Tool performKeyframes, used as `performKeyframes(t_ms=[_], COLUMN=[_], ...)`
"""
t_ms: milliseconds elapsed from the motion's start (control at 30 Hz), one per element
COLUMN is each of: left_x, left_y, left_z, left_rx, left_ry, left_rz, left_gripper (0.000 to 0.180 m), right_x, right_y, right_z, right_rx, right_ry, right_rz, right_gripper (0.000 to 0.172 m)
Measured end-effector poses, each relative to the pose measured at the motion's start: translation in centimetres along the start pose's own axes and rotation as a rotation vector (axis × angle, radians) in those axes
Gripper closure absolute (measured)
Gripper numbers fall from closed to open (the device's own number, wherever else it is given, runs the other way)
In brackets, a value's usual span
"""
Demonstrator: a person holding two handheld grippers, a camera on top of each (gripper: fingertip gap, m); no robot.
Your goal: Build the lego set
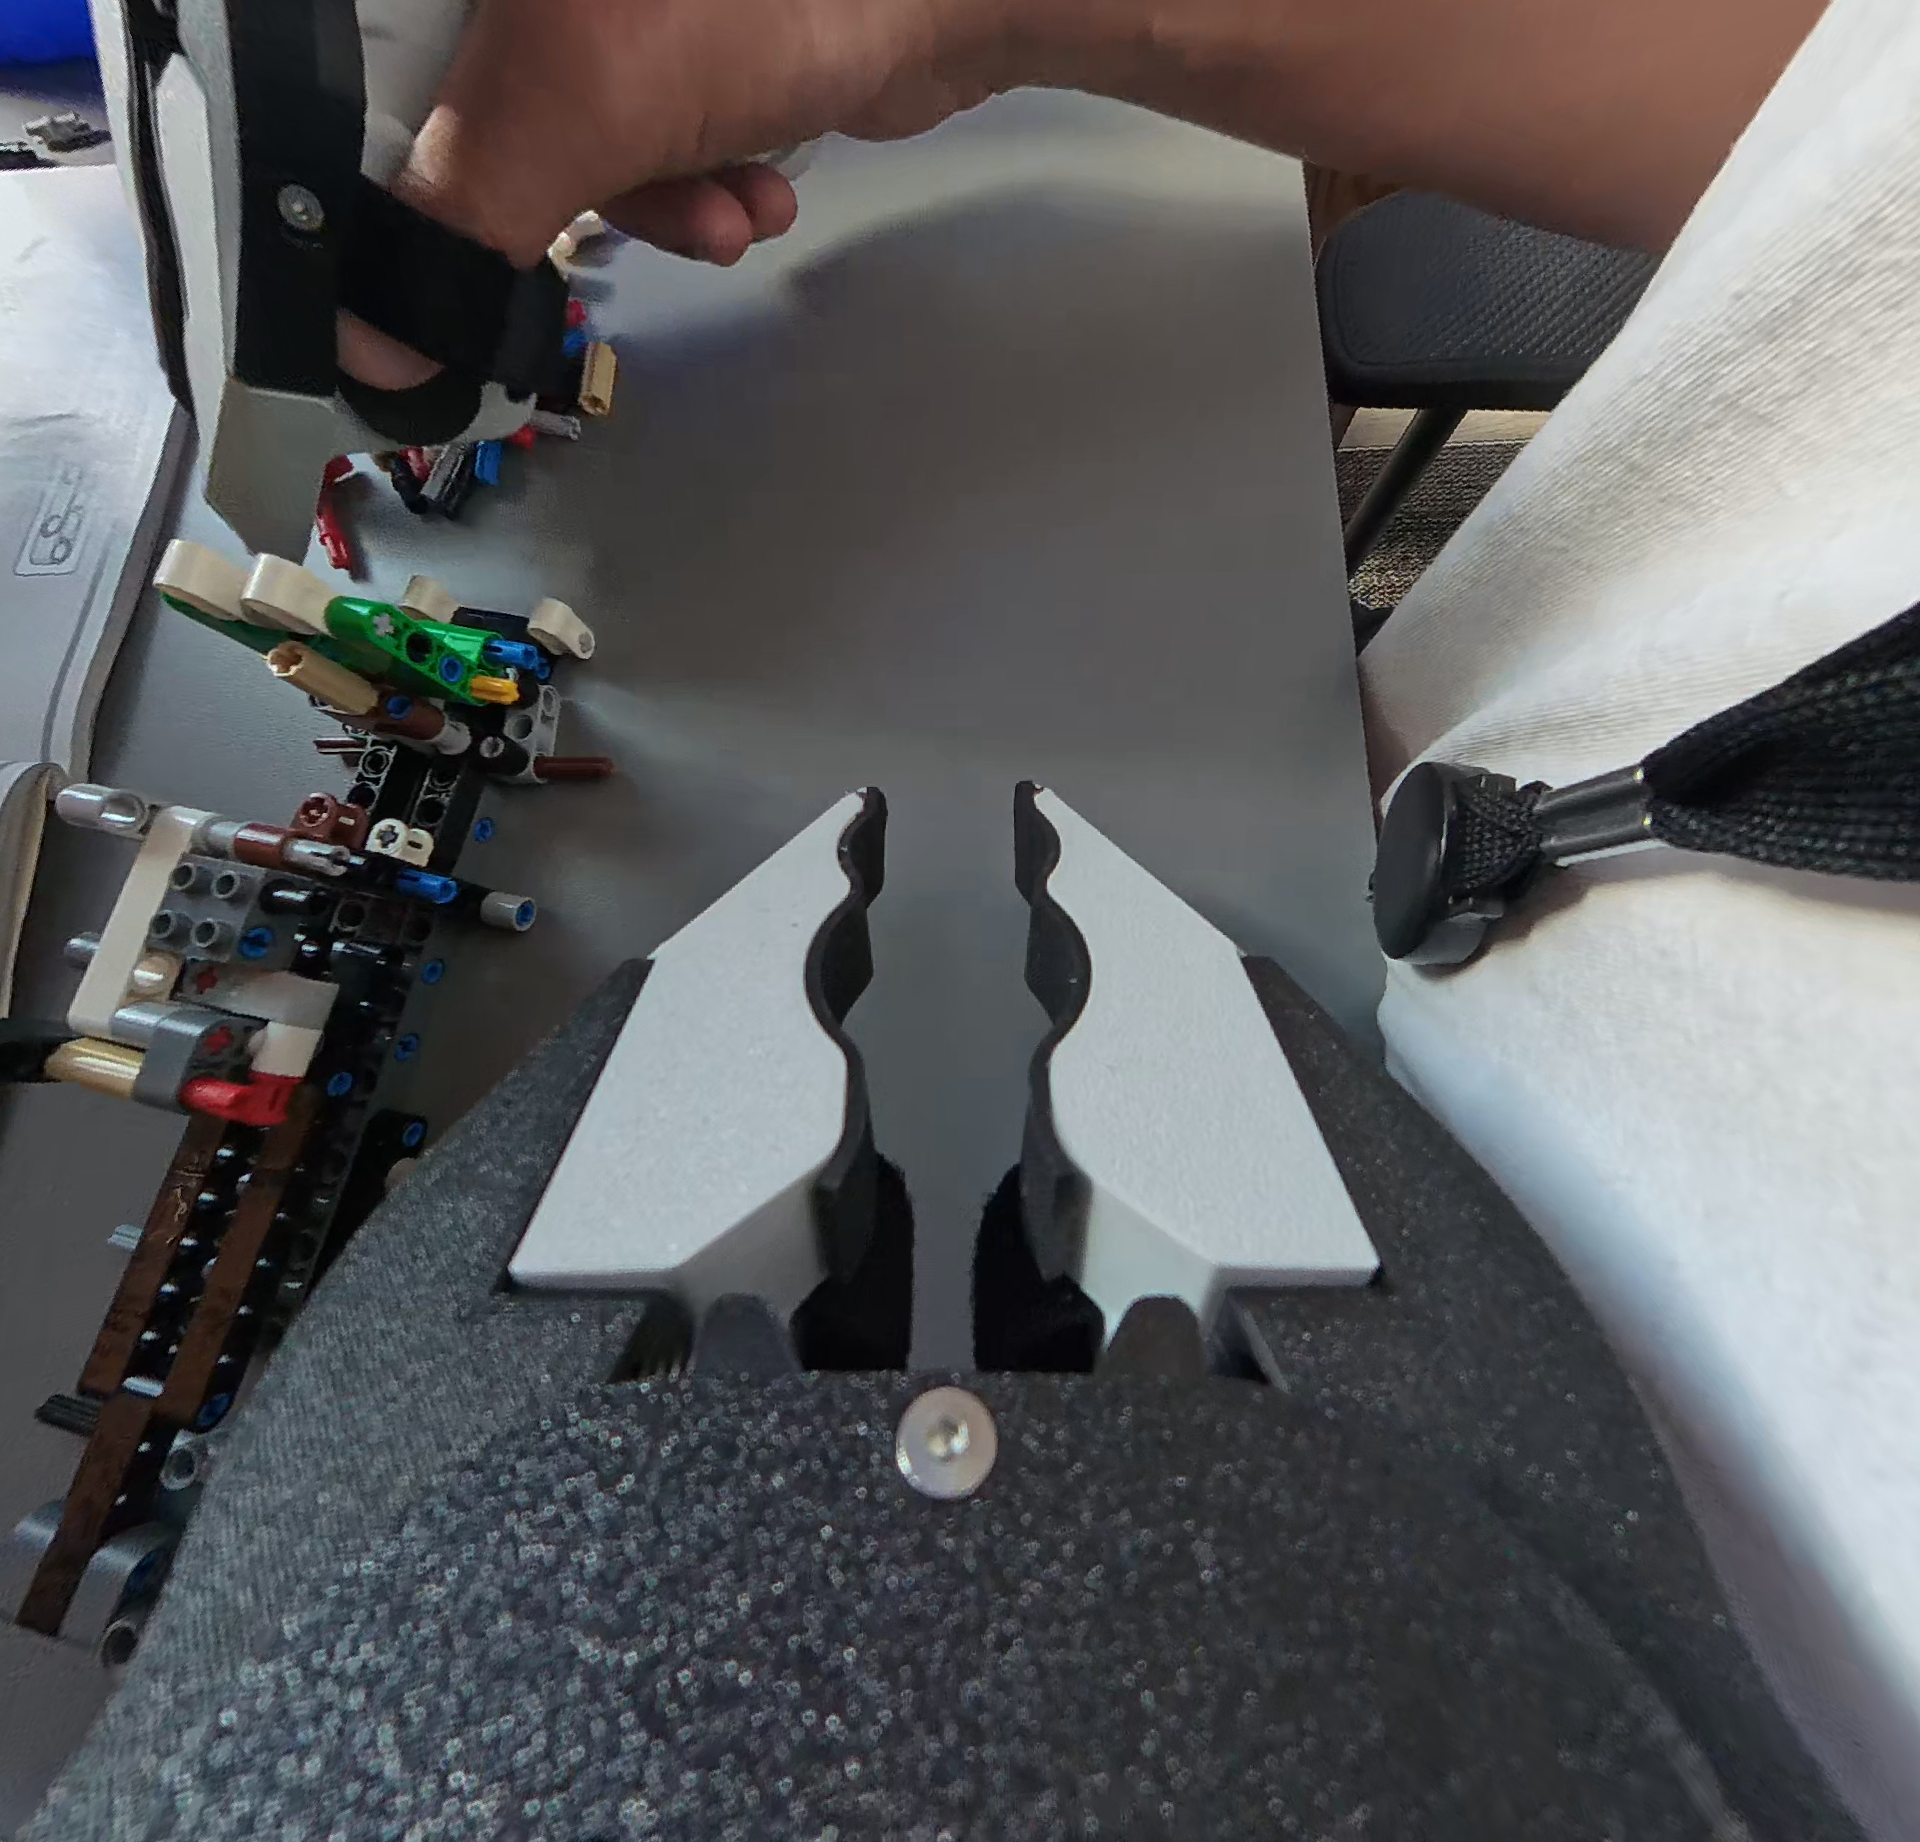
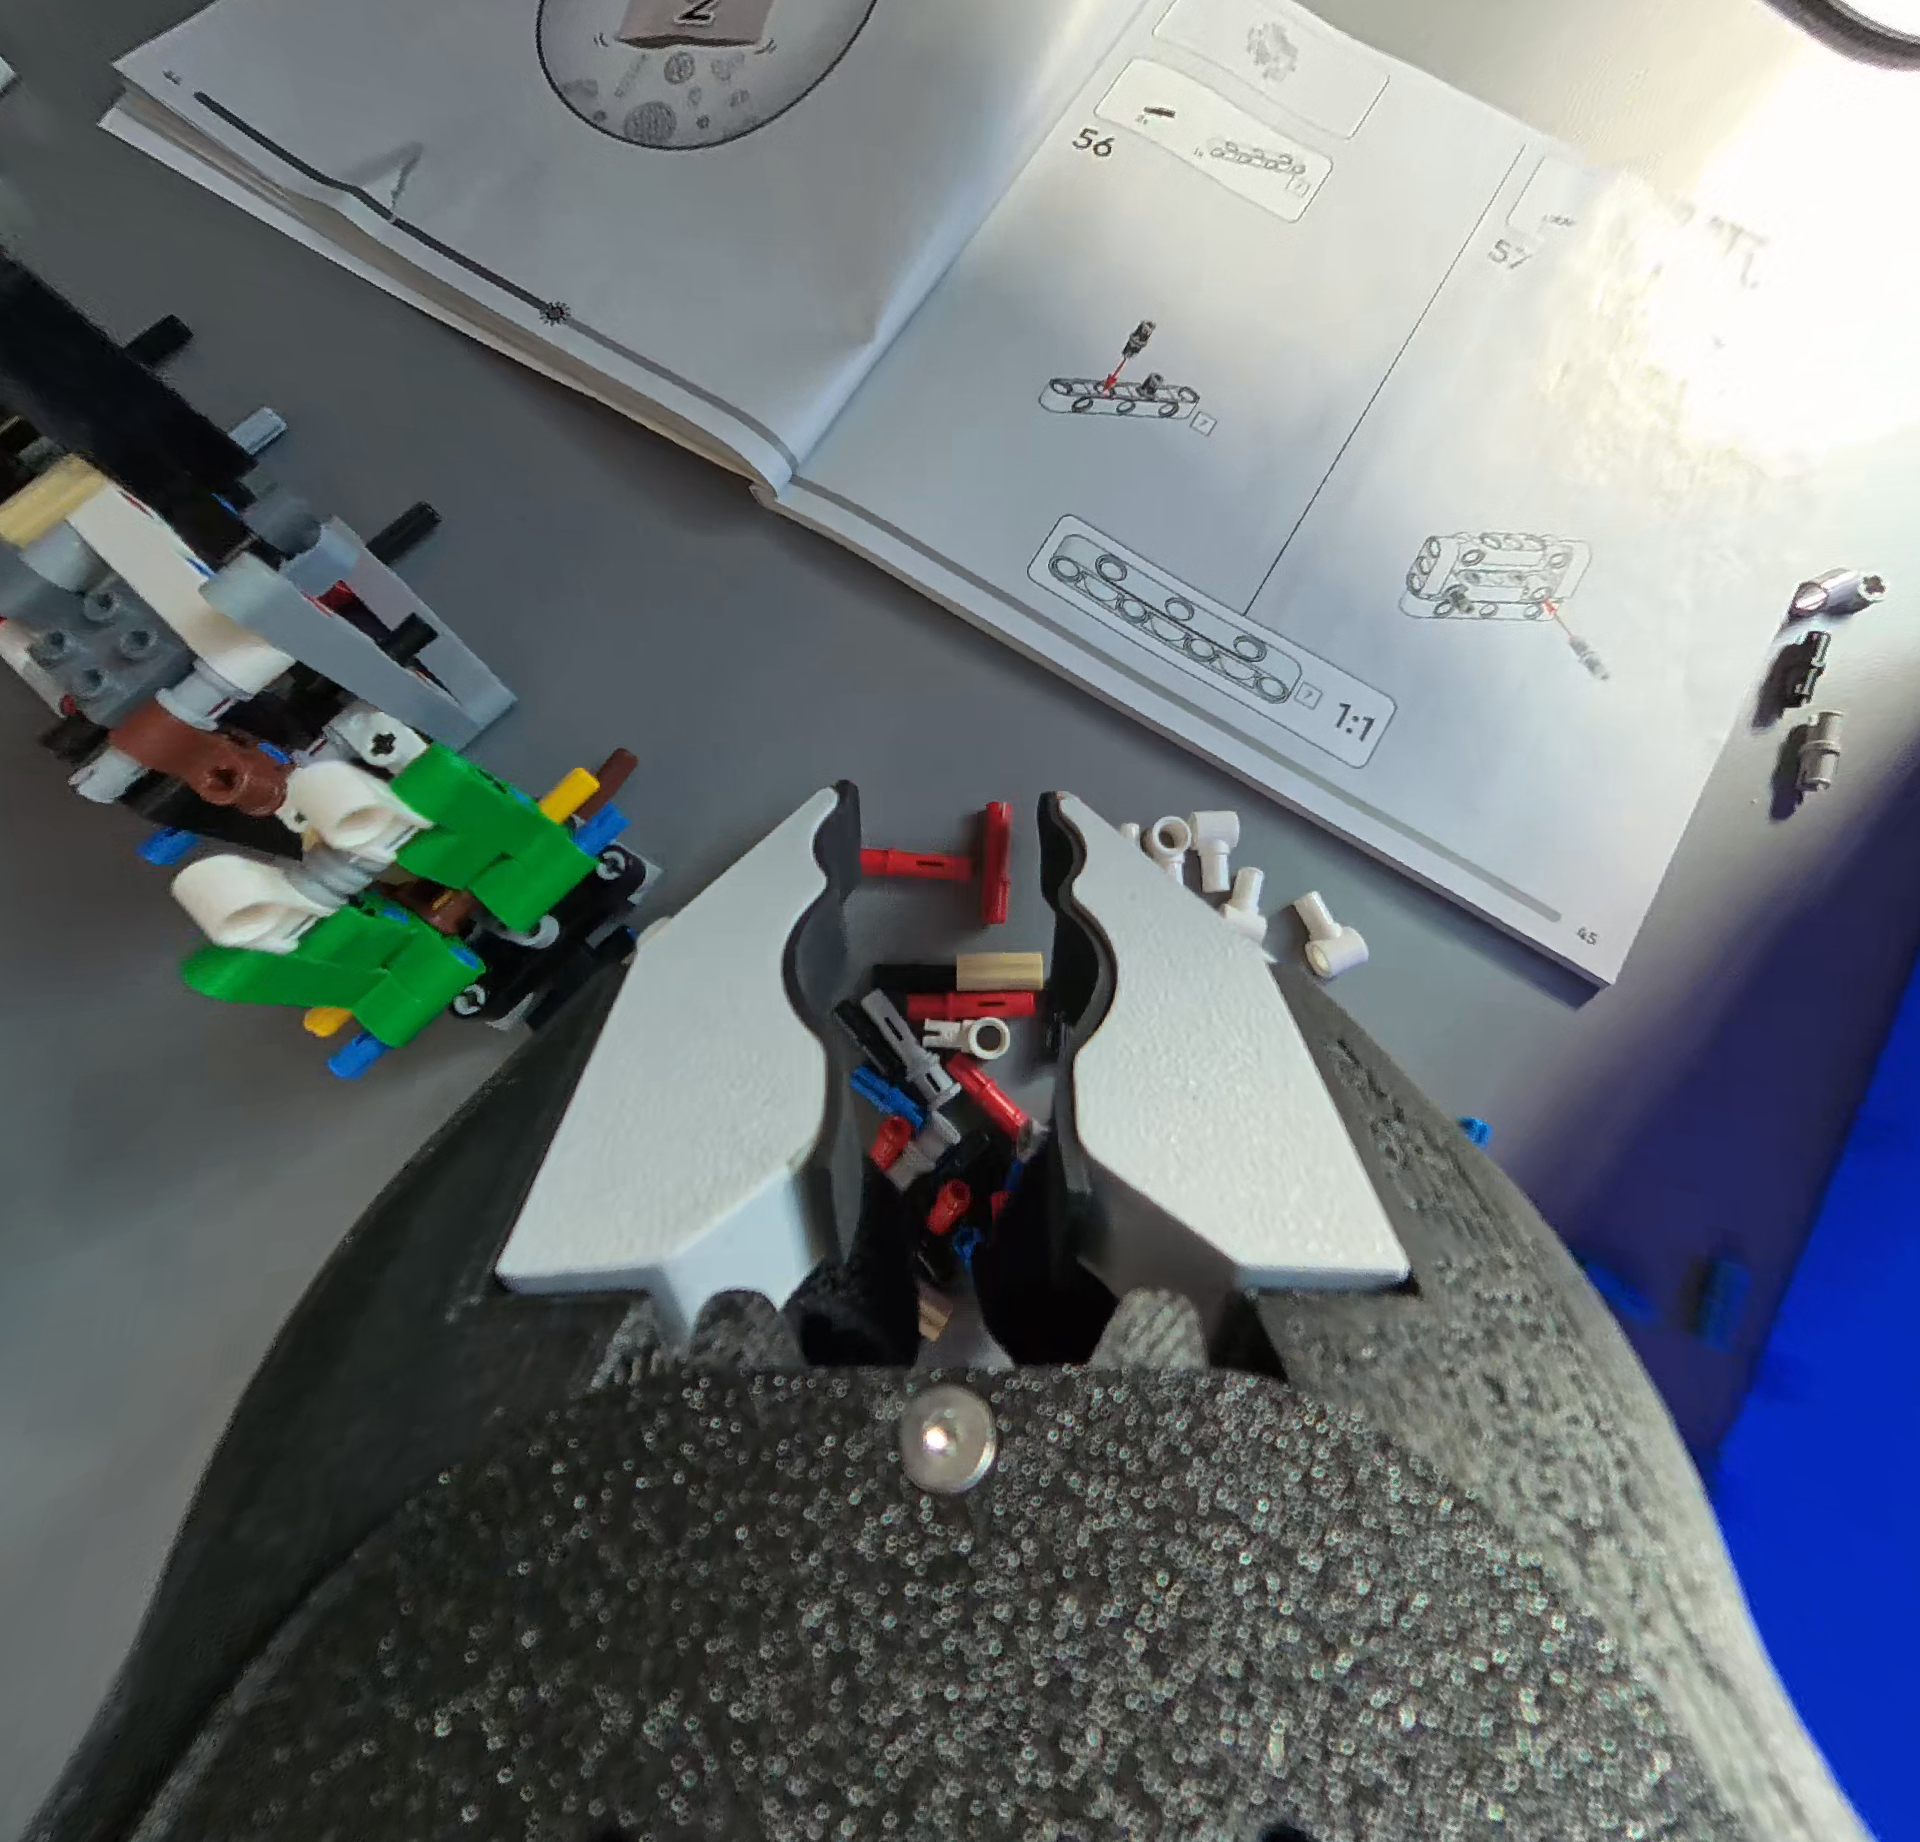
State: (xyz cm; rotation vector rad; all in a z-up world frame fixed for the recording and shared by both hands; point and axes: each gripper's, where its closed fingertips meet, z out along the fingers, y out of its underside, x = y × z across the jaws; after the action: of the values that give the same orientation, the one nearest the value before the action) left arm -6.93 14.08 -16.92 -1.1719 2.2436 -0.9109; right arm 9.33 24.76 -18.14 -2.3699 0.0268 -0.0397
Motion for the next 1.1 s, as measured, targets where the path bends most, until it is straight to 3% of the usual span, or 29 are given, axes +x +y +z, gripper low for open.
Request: performKeyframes(t_ms=[167,533,800,967,1100], left_x=[0.0,0.6,1.0,1.0,0.9], left_y=[0.0,-0.5,-0.4,-0.2,-0.2], left_z=[-0.1,0.1,0.0,-0.3,-0.5], left_rx=[0.002,0.013,0.007,0.005,0.011], left_ry=[-0.006,0.007,0.001,-0.013,-0.014], left_rz=[-0.003,0.015,0.017,0.011,0.0], left_gripper=[0.158,0.158,0.158,0.158,0.158], right_x=[0.2,1.7,0.9,0.7,1.2], right_y=[0.5,3.5,0.5,1.1,1.8], right_z=[0.4,-2.5,-1.9,-0.1,-0.9], right_rx=[-0.018,-0.084,0.01,-0.041,-0.06], right_ry=[0.019,0.106,0.077,0.07,0.096], right_rz=[-0.002,-0.058,-0.036,-0.04,-0.045], right_gripper=[0.151,0.172,0.16,0.162,0.168])
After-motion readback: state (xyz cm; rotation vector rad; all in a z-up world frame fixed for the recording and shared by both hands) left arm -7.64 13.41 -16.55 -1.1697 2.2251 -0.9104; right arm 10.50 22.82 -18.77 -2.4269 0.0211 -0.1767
